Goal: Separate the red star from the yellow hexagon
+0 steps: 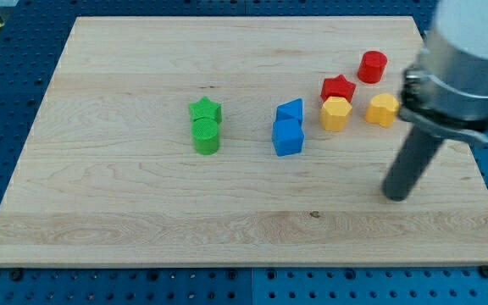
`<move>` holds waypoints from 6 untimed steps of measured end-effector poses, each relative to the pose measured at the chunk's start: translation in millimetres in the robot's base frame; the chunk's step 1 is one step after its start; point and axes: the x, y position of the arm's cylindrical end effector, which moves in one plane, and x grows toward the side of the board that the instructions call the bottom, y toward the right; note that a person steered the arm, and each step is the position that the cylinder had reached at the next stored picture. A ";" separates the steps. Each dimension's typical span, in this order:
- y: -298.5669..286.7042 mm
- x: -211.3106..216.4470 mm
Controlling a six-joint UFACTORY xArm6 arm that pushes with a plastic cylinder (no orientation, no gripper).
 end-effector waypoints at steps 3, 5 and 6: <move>81.5 -104.9; 38.7 -181.1; 24.3 -181.2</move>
